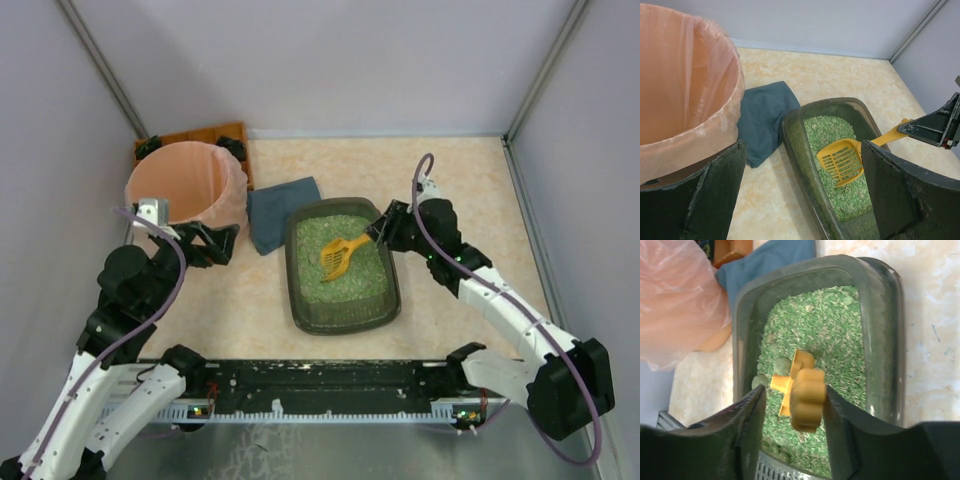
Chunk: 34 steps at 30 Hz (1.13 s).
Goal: Clean the litter box
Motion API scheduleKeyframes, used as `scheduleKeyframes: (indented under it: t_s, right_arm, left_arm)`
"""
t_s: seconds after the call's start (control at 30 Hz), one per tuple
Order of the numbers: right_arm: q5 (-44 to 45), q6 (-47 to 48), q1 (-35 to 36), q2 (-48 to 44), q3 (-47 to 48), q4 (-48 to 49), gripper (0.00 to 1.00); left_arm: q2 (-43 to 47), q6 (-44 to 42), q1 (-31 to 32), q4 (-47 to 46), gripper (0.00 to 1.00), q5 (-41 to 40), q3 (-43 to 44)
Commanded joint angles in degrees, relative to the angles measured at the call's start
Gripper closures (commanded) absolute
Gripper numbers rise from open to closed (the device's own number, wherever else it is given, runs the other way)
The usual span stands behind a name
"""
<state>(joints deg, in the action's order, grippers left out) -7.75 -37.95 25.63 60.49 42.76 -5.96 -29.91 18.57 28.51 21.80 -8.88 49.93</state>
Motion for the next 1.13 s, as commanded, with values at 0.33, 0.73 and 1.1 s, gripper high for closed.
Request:
scheduleKeyframes:
  t_s: [0.33,0.73,1.1]
  right_arm:
    - [12.8,17.7,-5.0,-7.5,14.3,-23.0,0.2]
    - [23.4,20.4,-5.0,-26.9,5.8,-24.3,0.18]
    - [25.0,19.7,-4.9,-34.3,-0.4,-20.1,0.17]
  left_arm:
    - [-6.2,1.1,-0.2,-3.3,0.0,2.4,-2.6]
    - [-8.4,0.7,-0.2,-6.5,0.0,3.2,-4.5]
    - [-8.7,0.1,-0.2,-7.2,0.0,3.0,-5.5]
